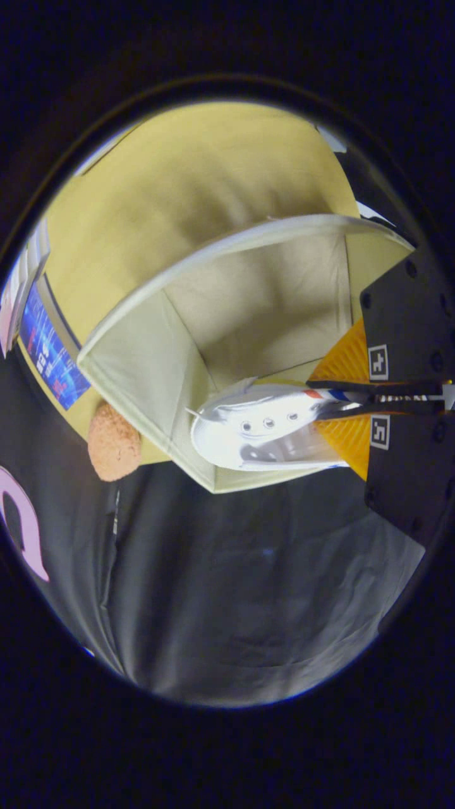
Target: Open the storage box then place both shoes into the box .Put the left shoe in first, then the right shoe, with the right side of both shoes facing outward in a uniform manner.
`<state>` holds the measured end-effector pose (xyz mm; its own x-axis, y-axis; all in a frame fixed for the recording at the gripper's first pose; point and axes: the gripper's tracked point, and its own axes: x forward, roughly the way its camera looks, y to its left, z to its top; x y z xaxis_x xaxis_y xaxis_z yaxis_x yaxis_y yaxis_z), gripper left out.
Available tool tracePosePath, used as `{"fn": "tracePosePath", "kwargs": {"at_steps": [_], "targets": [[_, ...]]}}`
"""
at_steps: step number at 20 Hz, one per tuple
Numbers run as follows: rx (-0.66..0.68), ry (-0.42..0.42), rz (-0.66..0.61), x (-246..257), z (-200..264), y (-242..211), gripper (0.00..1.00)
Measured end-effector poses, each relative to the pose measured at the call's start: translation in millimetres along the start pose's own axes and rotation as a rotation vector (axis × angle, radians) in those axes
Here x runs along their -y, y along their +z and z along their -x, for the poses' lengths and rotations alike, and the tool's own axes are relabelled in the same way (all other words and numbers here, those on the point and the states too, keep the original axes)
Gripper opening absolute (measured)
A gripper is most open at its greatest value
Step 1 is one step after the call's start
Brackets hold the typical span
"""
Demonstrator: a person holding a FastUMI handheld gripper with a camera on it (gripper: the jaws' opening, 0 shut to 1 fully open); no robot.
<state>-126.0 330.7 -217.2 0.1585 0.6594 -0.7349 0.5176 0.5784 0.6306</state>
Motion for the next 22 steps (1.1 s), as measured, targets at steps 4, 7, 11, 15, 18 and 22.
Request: {"fn": "tracePosePath", "kwargs": {"at_steps": [4,7,11,15,18,22], "targets": [[0.000,-0.093,-0.027,15.3,-23.8,-5.0,0.06],[0.021,-0.197,-0.013,28.9,-33.2,-5.0,0.06],[-0.022,-0.291,0.005,41.4,-38.9,-12.2,0.06],[-0.082,-0.318,0.058,45.0,-40.0,-21.5,0.25],[-0.103,-0.282,0.055,43.7,-32.9,-21.3,0.31],[-0.115,-0.177,-0.004,27.6,-12.8,-18.6,0.31]]}}
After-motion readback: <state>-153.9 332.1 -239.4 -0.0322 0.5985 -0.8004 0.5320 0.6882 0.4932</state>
